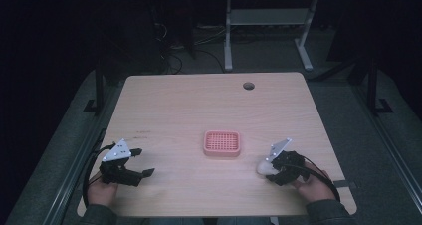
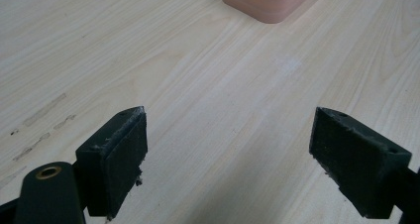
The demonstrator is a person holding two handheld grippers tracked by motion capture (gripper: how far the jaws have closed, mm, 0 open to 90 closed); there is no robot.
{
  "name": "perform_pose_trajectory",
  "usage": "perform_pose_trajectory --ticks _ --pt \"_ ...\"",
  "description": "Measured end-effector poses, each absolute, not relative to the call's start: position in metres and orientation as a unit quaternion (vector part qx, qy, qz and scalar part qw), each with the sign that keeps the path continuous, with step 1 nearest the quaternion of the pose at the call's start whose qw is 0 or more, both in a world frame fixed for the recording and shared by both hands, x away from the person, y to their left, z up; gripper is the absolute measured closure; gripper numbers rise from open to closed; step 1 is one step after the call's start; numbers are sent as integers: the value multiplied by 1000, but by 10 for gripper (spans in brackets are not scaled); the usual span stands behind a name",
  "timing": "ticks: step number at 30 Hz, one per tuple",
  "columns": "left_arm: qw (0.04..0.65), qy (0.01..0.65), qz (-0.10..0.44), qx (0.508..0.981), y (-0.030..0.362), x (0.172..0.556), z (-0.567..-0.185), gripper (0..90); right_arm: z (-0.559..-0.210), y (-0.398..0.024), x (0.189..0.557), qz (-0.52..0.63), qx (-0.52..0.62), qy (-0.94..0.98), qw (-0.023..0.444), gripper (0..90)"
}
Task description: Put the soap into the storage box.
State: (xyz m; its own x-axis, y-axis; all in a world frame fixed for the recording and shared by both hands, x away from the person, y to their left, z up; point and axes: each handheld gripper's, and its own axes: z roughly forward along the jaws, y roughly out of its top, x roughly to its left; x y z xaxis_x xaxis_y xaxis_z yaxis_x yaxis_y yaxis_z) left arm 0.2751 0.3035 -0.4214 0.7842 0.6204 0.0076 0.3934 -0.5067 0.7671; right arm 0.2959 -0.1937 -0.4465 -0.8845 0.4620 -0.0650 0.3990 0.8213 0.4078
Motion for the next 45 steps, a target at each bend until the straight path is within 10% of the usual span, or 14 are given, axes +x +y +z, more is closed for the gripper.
perform_pose_trajectory --ticks 45 --pt "404 299 142 853 306 275 -420 148 -425 -168 328 224 173 958 51 488"
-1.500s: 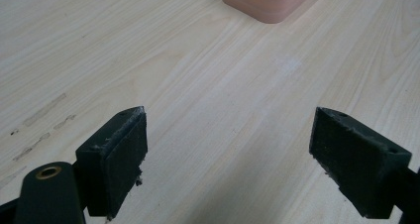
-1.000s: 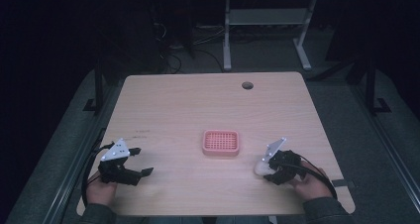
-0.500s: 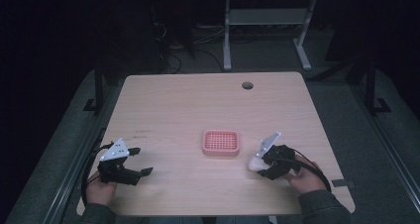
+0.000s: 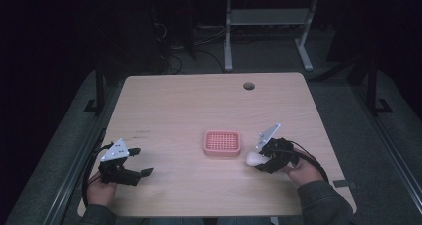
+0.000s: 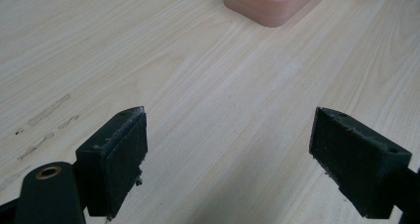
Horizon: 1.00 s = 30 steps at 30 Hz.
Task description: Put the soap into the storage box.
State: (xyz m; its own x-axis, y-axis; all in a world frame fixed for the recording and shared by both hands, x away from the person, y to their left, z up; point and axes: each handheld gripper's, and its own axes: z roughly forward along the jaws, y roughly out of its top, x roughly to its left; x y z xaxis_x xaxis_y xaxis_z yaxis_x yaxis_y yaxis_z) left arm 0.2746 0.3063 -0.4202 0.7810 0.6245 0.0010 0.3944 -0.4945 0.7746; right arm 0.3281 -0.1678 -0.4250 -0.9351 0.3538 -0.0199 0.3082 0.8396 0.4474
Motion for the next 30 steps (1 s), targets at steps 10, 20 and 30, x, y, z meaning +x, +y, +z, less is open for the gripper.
perform_pose_trajectory --ticks 10,20,30 --pt "404 299 142 853 306 275 -420 148 -420 -164 339 221 165 960 50 488" --pt "404 296 144 853 307 275 -420 148 -410 -154 352 219 155 962 45 488" --pt "404 296 144 853 307 275 -419 148 -403 -142 360 223 140 964 45 488"
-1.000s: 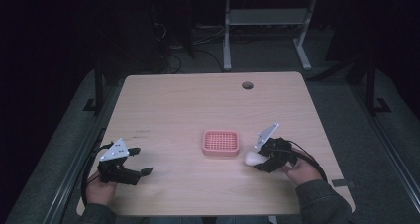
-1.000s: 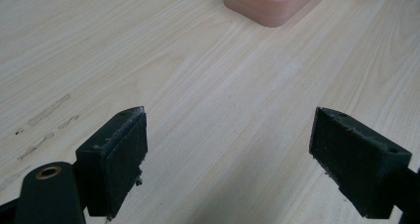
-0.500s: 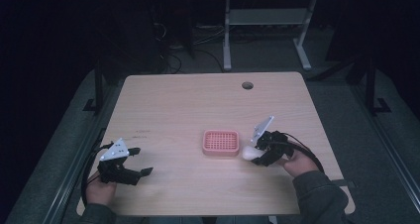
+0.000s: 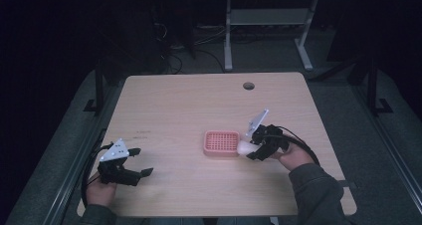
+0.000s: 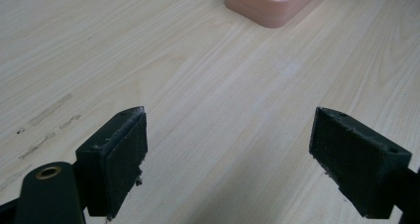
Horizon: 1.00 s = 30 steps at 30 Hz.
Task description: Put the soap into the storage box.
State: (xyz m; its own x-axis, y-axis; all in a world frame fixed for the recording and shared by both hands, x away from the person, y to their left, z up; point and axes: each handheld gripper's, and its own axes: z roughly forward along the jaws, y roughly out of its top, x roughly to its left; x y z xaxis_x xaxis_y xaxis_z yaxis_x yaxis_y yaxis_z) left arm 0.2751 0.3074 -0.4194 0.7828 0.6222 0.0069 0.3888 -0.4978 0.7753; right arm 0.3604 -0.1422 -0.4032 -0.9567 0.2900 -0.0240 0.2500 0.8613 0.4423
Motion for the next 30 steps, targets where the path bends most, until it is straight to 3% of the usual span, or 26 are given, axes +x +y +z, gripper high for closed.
perform_pose_trajectory --ticks 30 --pt "407 298 144 851 308 275 -419 148 -390 -112 388 222 117 967 33 488"
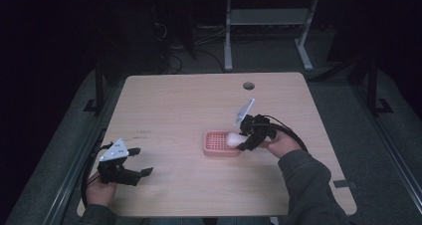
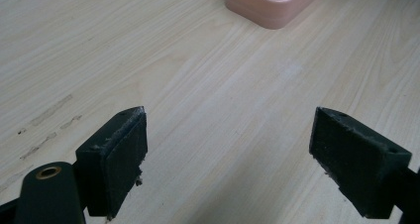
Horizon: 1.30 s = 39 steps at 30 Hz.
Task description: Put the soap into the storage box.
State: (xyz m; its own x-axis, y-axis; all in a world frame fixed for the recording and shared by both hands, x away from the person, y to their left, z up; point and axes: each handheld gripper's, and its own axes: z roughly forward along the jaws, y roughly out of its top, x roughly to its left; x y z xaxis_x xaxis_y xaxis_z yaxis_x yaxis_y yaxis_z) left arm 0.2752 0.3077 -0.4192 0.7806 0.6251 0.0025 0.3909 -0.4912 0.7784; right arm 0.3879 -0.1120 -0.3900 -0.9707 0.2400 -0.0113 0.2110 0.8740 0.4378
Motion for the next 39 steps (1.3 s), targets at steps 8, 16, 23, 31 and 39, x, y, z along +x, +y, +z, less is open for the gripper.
perform_pose_trajectory --ticks 8,16,23,31,39 --pt "408 298 144 851 308 275 -419 148 -388 -105 396 225 110 968 29 488" --pt "408 298 144 851 308 275 -419 148 -387 -95 401 224 108 968 27 488" --pt "408 298 144 851 308 275 -419 148 -388 -86 406 216 100 971 26 488" --pt "408 298 144 851 308 275 -419 148 -386 -73 409 217 92 972 25 488" --pt "408 298 144 851 308 275 -419 148 -393 -65 412 210 89 973 18 488"
